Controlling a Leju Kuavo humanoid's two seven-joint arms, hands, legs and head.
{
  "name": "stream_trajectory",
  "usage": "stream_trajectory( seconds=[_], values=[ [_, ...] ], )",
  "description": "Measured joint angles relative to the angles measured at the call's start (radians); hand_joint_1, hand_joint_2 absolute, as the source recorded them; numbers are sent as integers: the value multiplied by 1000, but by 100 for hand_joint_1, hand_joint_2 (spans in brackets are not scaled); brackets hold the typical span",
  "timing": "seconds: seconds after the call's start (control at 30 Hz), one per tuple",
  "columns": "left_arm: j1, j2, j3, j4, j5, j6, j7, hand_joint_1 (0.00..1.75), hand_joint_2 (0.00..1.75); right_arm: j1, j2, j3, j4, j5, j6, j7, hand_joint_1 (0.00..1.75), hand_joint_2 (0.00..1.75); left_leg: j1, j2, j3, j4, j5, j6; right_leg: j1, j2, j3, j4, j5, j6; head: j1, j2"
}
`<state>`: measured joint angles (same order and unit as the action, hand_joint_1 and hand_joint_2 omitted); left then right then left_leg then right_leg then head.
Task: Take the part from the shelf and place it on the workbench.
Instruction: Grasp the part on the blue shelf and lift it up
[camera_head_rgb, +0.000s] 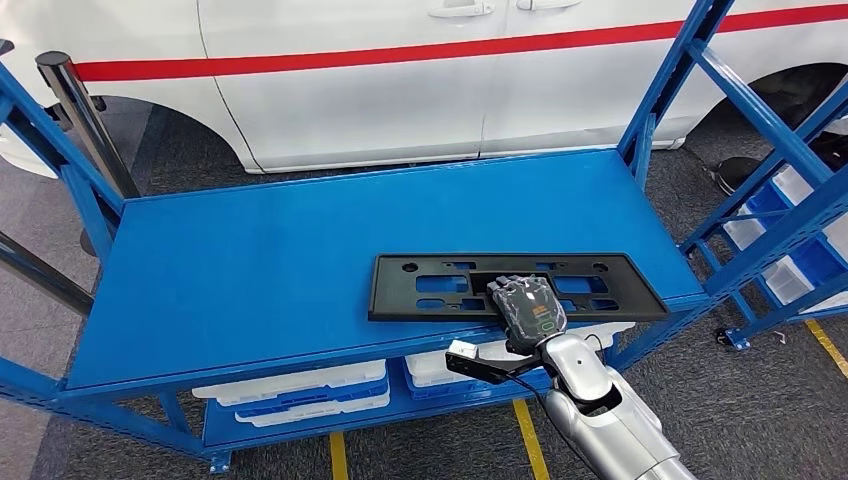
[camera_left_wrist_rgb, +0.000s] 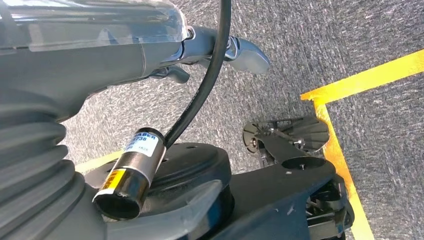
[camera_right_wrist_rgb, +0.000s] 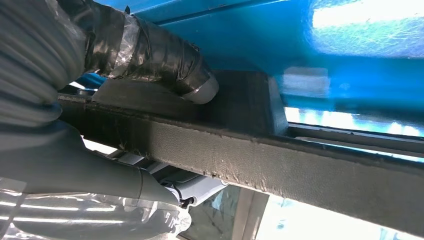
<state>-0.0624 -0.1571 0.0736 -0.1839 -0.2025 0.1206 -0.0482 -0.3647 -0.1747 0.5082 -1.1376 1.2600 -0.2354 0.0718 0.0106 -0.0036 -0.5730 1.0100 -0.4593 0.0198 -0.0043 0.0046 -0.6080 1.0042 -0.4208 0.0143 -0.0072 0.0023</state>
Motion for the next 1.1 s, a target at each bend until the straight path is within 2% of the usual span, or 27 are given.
stream_trajectory(
  seconds=[0.57, 0.77, 0.97, 1.1],
  values=[
    [0, 0, 0, 0, 0, -4, 6, 0, 175, 3, 0, 0, -3, 0, -18, -11, 175, 175, 0, 0, 0, 0, 0, 0, 0, 0, 0, 0, 0, 0, 0, 0],
    [-2, 0, 0, 0, -20, -21, 11, 0, 175, 18, 5, 2, -14, 16, -130, -61, 175, 175, 0, 0, 0, 0, -1, 0, 0, 0, 0, 0, 0, 0, 0, 0],
    [-8, 0, 0, 0, -58, -34, 10, 0, 175, 34, 11, 21, -51, 185, -350, -65, 175, 175, 0, 0, 0, 0, -1, 0, 0, 0, 0, 0, -1, 0, 0, 0],
    [-16, -2, 0, 0, -69, -37, 9, 0, 175, 44, 14, 31, -66, 217, -382, -70, 175, 175, 0, 0, 0, 0, -1, 0, 0, 0, 0, 0, -1, 0, 0, 0]
  ],
)
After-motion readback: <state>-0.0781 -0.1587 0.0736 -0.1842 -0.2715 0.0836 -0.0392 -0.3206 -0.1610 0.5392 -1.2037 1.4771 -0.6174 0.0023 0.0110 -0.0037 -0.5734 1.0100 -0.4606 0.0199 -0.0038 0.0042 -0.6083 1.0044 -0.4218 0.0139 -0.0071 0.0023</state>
